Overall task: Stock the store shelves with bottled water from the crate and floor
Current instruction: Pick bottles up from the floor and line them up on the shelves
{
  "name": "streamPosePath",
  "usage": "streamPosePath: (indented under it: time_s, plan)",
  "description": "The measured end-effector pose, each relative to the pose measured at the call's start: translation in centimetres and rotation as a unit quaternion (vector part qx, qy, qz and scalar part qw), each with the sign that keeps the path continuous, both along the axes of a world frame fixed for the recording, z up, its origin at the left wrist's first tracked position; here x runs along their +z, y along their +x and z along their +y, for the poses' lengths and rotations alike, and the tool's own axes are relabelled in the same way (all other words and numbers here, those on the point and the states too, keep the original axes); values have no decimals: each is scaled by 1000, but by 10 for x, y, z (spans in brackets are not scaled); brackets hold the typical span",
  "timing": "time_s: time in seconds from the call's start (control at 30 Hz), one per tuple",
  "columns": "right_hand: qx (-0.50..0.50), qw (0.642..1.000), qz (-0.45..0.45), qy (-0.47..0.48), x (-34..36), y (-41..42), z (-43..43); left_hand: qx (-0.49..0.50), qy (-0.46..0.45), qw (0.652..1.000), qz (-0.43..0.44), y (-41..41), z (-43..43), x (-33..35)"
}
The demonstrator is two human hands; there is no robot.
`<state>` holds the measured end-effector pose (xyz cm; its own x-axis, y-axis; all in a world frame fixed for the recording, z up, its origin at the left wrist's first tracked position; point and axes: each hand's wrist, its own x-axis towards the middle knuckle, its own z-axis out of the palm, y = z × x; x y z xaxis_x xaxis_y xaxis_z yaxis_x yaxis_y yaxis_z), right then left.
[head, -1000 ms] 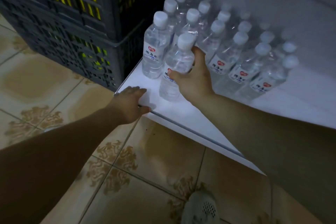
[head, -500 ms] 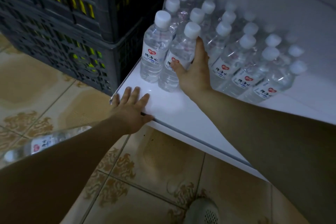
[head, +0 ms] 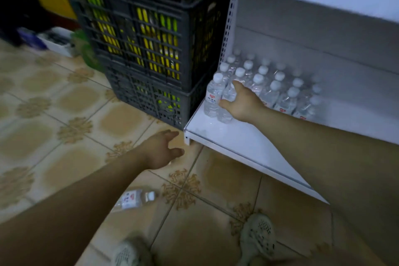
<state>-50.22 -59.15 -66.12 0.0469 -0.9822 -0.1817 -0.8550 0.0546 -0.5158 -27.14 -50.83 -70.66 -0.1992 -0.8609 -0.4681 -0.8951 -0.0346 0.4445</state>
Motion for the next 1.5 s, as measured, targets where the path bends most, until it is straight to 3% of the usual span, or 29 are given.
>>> streamPosePath:
  time_s: [0.33, 0.67, 0.9, 1.5]
  plan:
    - [138, 990, -1, 4, 119, 109, 163, 118, -76, 990, -23, 72, 200, 145]
    - [228, 973, 14, -14, 150, 192, 236, 208, -88, 974, -2, 123, 295, 176]
    - [243, 968, 40, 57, 82, 226, 222, 219, -27, 975, 9, 152, 290, 108]
    - [164, 938, 46, 302, -233, 256, 112, 162, 179, 970, -20, 196, 155, -170]
